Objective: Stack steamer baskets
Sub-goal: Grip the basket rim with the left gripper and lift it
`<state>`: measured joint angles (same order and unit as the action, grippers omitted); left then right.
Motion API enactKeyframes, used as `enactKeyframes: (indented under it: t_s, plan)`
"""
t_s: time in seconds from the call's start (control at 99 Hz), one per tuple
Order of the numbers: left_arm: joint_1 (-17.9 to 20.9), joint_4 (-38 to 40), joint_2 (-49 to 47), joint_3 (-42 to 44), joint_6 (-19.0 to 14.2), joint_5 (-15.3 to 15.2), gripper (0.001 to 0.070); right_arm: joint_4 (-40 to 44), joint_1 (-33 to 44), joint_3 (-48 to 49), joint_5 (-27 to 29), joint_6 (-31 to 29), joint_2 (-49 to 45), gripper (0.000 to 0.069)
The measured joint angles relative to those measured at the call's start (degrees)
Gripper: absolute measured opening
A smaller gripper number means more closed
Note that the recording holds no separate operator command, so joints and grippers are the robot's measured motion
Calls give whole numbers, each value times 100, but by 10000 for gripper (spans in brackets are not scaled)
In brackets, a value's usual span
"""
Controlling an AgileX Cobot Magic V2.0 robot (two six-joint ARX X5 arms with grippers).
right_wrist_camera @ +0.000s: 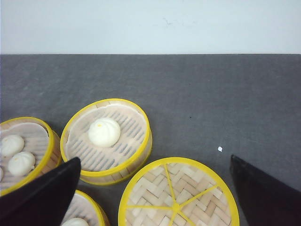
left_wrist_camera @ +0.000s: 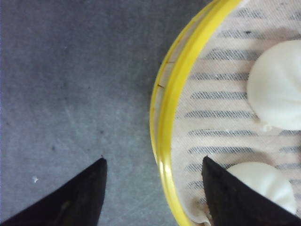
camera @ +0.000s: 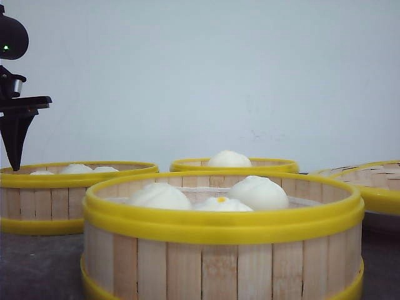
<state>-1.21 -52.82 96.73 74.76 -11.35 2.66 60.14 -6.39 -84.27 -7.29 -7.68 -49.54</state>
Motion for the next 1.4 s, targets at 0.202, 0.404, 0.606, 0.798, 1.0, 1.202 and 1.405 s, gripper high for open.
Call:
enactKeyframes:
  t_s: [0.202,0.404,0.606,0.798,1.0,1.202,1.405]
  plan:
    - [7,-4,328,0,9,-15,357,109,0,0,0,0,0,632]
    - [7,4,422,0,20,-17,304,227,0,0,0,0,0,632]
    - [-4,46,544,2,-17,11,165,304,0,0,0,0,0,623]
    - [-11,142,544,2,-22,24,106,352,0,0,0,0,-9,621]
    - [-13,166,544,9,-26,70,21,372,0,0,0,0,-22,621]
    - [13,133,564,87,42,225,20,372,0,0,0,-2,-22,621]
    - [15,-293,599,822,170,216,20,372,0,0,0,0,-20,621]
